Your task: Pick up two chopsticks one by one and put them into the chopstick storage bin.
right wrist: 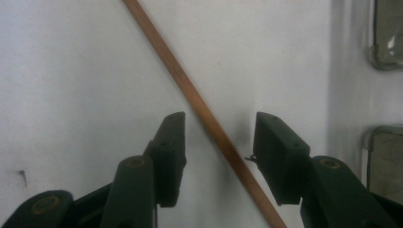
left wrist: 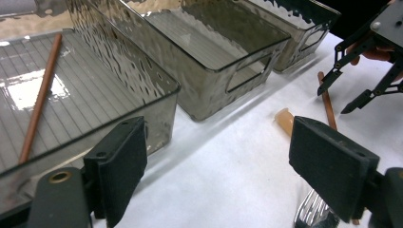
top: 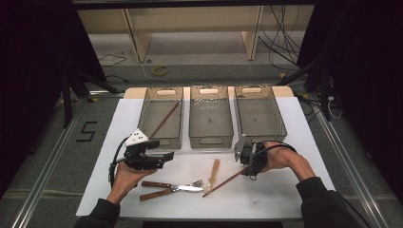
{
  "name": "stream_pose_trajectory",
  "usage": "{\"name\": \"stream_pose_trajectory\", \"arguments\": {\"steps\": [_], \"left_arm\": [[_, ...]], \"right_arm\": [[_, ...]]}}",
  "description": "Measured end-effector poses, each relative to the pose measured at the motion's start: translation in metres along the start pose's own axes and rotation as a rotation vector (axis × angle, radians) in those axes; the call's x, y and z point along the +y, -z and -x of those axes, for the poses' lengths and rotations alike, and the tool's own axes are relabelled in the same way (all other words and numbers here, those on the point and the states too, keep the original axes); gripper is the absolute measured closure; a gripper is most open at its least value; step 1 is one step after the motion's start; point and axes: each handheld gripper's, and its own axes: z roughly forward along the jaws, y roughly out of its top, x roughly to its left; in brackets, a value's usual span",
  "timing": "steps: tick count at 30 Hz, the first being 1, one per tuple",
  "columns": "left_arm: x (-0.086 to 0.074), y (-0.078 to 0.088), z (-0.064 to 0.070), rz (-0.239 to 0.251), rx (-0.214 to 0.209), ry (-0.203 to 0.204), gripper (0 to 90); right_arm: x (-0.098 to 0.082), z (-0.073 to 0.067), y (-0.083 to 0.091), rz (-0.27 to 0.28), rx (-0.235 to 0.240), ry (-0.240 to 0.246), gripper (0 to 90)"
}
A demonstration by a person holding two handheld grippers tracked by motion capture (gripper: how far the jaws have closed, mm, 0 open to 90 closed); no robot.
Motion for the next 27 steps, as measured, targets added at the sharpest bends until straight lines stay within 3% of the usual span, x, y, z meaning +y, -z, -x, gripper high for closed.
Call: {"name": "stream_pose_trajectory", "arguments": {"steps": [7, 16, 27], "left_arm": [[-0.007, -0.004, 0.004, -0.025, -0.002, -0.014, 19.6], [-0.011, -0.008, 0.007, -0.044, -0.01, -0.016, 19.7], [-0.012, -0.009, 0.007, -0.05, -0.013, -0.018, 19.9]], "right_arm": [[0.002, 0.0, -0.006, -0.032, 0.024, 0.003, 62.2], [0.004, -0.005, -0.005, -0.058, 0.037, 0.045, 72.6], [0.005, -0.016, -0.004, -0.109, 0.057, 0.148, 81.2]]}}
